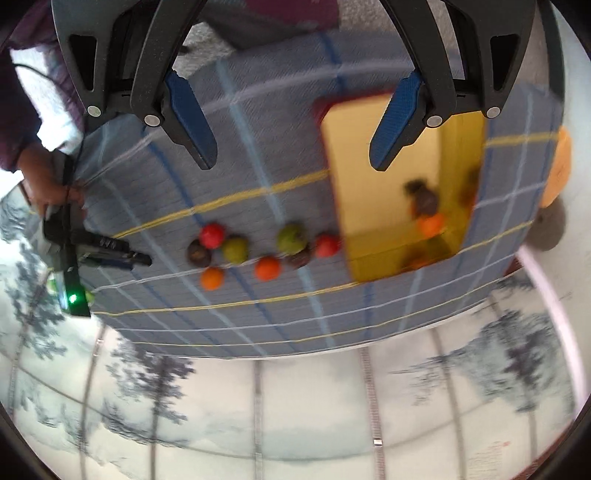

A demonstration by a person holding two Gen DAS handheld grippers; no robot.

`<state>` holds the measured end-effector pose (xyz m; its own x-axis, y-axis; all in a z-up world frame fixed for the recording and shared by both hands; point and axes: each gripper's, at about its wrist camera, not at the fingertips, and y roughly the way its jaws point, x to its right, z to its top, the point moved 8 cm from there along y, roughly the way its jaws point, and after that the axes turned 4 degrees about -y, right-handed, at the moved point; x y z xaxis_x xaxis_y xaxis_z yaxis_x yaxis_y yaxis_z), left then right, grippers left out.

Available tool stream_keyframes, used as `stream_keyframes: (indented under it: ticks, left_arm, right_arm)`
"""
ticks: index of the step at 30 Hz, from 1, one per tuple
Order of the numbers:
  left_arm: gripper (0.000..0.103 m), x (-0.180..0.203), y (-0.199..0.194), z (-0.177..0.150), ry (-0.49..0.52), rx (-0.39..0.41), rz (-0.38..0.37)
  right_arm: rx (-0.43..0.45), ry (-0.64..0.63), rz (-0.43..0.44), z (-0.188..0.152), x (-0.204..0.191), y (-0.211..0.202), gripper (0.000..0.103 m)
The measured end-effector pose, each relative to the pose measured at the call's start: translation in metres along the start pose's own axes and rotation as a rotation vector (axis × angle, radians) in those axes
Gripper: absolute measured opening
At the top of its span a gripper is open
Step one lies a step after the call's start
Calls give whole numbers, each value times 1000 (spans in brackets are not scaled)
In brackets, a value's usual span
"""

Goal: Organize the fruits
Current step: 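Move the left gripper to the green fruit and grasp it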

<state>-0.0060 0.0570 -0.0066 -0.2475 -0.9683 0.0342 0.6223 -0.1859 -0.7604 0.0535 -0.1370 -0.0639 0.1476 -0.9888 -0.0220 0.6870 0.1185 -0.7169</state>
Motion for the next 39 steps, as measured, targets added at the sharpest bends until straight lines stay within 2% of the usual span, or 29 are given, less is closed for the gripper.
stream_keyframes:
  ticks: [1,4,5,7,8,11,17,26,33,34,36,37,39]
  left_arm:
    - [85,9,10,11,20,-7,-47]
    - [82,19,37,33,59,-54,-51]
    - [80,25,48,41,84,-73,-77]
    - [71,28,66,46,118,-113,-91]
    - [62,29,79,49,136,-141,-81]
    - [51,26,109,53,146,-210,-86]
    - [50,16,149,56,140,-277,-47]
    - [50,5,167,59,204,-252,64]
    - [50,5,169,59,217,-247,52]
    - [48,6,169,59,225,-241,61]
    - [32,5,166,61,229,-223,82]
    - [29,3,163,63,223,-208,90]
    - [28,1,160,62,160,-214,45]
  right_arm:
    - [3,23,8,-1,7,1,57]
    - [11,52,31,-6,18,3,59]
    - [23,45,40,-5,20,3,62]
    - [46,25,54,-5,17,-1,65]
    - [50,21,62,-5,16,-1,65]
    - [63,21,95,-2,11,-3,65]
    - [93,54,170,0,12,-10,67]
    - [100,71,211,1,11,-12,68]
    - [96,82,217,0,13,-11,68]
    - [95,83,216,0,13,-11,68]
    - [95,89,217,0,14,-11,68]
    - [95,92,218,0,15,-11,69]
    - [95,96,218,0,16,-11,69]
